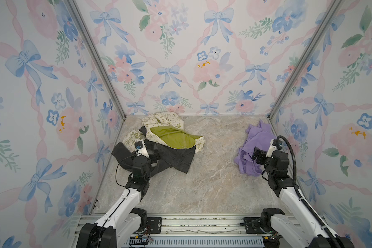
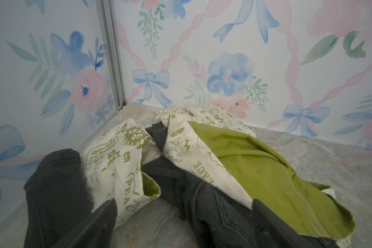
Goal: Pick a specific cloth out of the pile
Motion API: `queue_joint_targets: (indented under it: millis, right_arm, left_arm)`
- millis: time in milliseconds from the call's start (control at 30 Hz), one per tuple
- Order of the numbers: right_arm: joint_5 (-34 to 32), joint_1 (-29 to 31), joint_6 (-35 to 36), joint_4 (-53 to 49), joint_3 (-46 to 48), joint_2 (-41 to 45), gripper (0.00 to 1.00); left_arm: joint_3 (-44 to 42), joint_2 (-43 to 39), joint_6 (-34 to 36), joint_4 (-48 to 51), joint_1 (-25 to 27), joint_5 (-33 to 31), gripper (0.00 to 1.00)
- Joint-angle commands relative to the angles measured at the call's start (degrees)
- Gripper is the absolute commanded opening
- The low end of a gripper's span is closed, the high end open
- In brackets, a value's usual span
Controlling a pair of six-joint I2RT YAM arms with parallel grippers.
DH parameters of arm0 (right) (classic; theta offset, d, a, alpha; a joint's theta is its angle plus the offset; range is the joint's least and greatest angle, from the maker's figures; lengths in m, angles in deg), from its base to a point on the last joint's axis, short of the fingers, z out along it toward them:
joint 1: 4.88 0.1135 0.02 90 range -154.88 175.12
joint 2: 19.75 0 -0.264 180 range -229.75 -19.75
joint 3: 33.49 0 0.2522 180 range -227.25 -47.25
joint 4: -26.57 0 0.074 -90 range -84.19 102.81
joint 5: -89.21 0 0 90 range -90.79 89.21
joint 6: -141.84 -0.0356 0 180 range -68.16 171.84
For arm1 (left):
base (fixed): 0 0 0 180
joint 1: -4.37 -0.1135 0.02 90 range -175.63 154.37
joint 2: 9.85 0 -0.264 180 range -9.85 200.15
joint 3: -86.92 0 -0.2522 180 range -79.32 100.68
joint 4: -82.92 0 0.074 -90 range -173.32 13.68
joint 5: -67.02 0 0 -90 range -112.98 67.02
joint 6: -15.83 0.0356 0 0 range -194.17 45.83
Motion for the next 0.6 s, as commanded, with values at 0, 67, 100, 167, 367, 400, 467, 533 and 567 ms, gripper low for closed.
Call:
queue_joint_targets:
  millis: [0, 67, 100, 167, 367, 400, 467, 533, 567]
  right_arm:
    - [-2.5, -0.2, 0.4, 11.2, 2.3, -4.0, 0.97]
    - [-2.7, 0.1, 1.1, 14.3, 2.7, -8.0, 0.97]
    - [-3.2, 0.2, 1.4, 15.5, 2.6, -9.8, 0.97]
    - [-3.4, 0.5, 2.6, 19.6, 2.4, -14.2, 0.97]
    - [-3.3, 2.5, 7.7, 25.5, -1.2, -25.0, 0.97]
    - [-3.3, 3.0, 8.7, 26.2, -1.6, -26.4, 0.97]
    - [-3.1, 3.7, 10.1, 28.1, -2.6, -29.5, 0.97]
    - [-2.9, 4.2, 10.8, 29.2, -2.9, -31.7, 0.97]
    - [-2.8, 4.5, 11.1, 30.7, -2.5, -32.8, 0.97]
  left_arm:
    - [-2.9, 2.9, 4.6, -10.8, -1.0, -1.8, 0.98]
    - [-4.7, 5.8, 5.3, -14.9, -1.4, -1.0, 0.98]
    - [-5.1, 7.3, 5.5, -16.7, -1.4, -0.7, 0.98]
    - [-6.2, 11.0, 5.7, -20.7, -1.7, -0.1, 0.98]
    - [-6.1, 20.5, 5.6, -30.4, -2.2, 2.3, 0.98]
    - [-5.8, 21.6, 5.9, -31.1, -2.4, 2.5, 0.98]
    - [-5.0, 23.8, 6.9, -32.5, -2.9, 3.6, 0.98]
    - [-4.7, 25.2, 7.3, -33.9, -3.9, 5.9, 0.98]
    - [-4.8, 26.3, 7.0, -34.7, -4.5, 6.9, 0.98]
